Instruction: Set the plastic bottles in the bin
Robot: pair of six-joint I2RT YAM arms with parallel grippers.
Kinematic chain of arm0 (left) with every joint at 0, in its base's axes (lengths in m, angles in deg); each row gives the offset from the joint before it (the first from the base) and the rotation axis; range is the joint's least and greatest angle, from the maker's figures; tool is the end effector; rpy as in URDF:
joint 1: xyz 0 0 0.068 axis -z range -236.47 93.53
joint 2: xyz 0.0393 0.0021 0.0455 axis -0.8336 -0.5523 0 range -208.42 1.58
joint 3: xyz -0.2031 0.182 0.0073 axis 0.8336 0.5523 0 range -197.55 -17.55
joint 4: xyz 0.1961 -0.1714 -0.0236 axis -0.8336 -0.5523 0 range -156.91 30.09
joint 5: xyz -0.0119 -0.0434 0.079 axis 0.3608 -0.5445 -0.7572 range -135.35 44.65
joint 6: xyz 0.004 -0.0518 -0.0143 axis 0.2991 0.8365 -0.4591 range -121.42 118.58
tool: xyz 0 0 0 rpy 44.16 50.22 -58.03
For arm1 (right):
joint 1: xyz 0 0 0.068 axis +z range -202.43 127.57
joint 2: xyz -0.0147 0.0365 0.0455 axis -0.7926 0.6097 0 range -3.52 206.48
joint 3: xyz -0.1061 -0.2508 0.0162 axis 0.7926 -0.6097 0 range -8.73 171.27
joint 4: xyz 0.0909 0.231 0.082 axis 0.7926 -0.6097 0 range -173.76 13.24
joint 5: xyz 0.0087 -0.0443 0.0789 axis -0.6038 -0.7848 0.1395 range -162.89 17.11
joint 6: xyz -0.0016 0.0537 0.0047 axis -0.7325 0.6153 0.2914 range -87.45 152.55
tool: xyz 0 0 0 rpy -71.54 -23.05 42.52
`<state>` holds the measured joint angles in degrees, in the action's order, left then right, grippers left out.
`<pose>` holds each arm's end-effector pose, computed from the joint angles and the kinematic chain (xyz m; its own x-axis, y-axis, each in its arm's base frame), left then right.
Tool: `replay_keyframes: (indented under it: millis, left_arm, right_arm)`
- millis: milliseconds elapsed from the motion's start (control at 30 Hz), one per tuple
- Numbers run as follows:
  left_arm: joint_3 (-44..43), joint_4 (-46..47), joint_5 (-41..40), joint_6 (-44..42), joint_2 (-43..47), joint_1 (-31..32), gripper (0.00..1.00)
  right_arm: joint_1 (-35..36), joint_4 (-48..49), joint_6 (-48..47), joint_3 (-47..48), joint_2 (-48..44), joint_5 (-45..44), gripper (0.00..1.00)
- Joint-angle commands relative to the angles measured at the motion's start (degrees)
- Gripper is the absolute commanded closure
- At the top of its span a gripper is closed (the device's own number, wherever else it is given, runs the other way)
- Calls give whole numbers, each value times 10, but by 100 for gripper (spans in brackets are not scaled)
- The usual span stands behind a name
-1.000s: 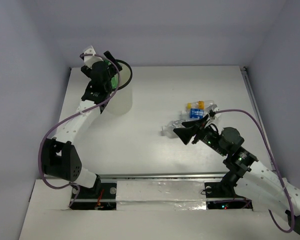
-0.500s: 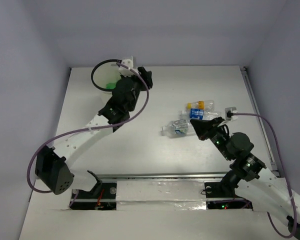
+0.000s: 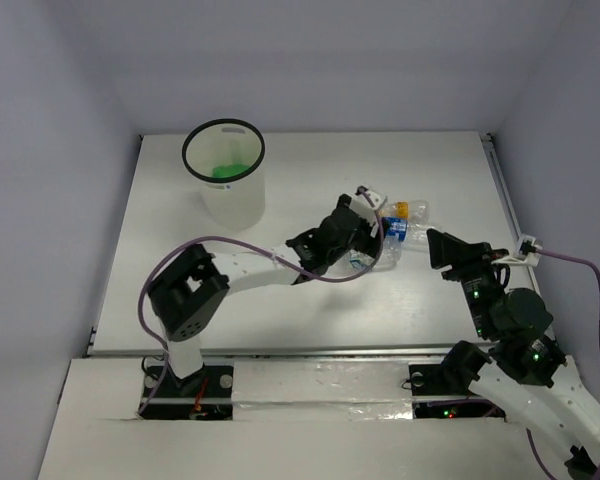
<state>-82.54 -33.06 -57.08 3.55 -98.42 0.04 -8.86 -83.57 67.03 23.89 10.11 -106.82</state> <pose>0.2316 -0.3368 0.2666 -0.1391 0.0566 -0.9887 0.6961 0.7157 -0.0570 0.0693 0.0385 0.3340 0.0262 0.6732 -0.7390 -0.2322 0.7231 0.6505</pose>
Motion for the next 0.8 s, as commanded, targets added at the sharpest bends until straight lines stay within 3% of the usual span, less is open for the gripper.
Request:
replay_keyframes:
  millis: [0,100,333,500,733,767]
  left_arm:
    - [-65,0,53,-43,-36,15,26]
    - [-91,-21,80,-65,-74,25,21]
    - [-127,-71,102,-91,-129,38,20]
    - [-158,-96,50,-102,-171,43,20]
    - [-170,-110,13,-112,-206,43,27]
    - [-167,-109,12,-110,-204,43,32]
  right_arm:
    - [2,-44,8,25,-4,-39,37]
    - [2,-63,9,27,-6,-47,30]
    - [2,-67,5,23,-5,-54,27]
    - [2,-56,3,21,10,-45,26]
    - [2,-44,1,17,23,-25,27]
    - [2,-44,1,17,25,-25,27]
